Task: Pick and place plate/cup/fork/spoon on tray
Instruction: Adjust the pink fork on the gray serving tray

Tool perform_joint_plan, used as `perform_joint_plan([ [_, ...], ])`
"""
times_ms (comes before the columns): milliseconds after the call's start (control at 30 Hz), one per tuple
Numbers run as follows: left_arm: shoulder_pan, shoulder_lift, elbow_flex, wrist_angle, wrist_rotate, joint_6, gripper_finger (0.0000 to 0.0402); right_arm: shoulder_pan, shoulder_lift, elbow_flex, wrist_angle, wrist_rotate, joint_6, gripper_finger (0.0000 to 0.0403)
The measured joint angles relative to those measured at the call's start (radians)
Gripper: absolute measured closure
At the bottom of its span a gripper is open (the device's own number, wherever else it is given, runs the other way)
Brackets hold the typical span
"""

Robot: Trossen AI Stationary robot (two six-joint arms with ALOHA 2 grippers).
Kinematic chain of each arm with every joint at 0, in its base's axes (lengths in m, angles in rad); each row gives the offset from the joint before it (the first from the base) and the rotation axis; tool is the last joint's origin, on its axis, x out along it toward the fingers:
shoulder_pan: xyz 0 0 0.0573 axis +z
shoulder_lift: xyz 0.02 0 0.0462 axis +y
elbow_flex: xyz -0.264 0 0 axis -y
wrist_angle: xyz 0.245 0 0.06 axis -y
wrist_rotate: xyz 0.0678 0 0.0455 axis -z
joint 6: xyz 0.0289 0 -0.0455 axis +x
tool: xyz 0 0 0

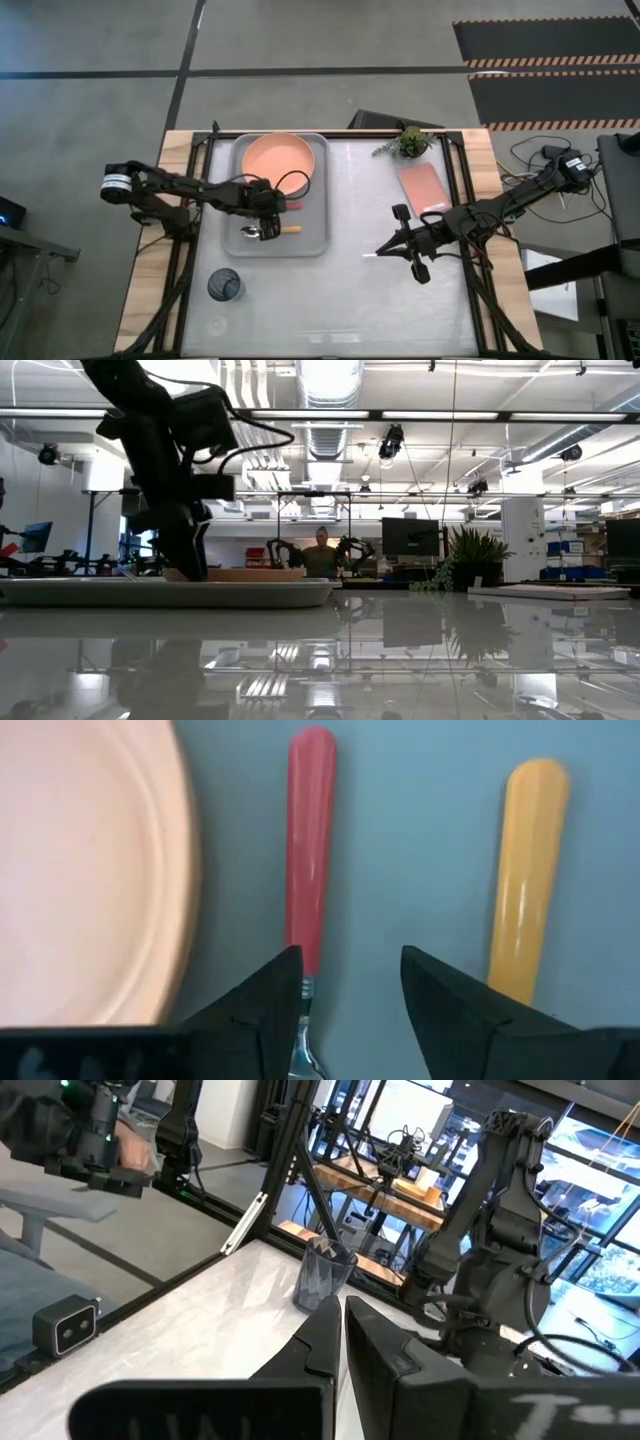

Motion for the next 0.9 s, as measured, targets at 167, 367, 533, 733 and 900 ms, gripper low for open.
perform_joint_plan([
  [167,0.009,-0.014,-0.001,-0.001,-0.048,0.025,0.0249,0.000,0.000,0.000,0.000,0.000,-0.002,0.0394],
  [367,0.014,0.019,-0.003,0.013,-0.049,0.035,0.0249,0.000,0.000,0.000,0.000,0.001,-0.001,0.0394],
  [533,0.015,0.043,-0.015,0.033,-0.048,0.035,0.0249,0.000,0.000,0.000,-0.006,0.001,-0.001,0.0394],
  [733,0.016,0.057,-0.016,0.056,-0.046,0.047,0.0249,0.000,0.000,0.000,-0.006,0.001,-0.001,0.0394],
  [900,0.018,0.066,-0.019,0.062,-0.044,0.052,0.0254,0.000,0.000,0.000,-0.006,0.001,0.000,0.0394],
])
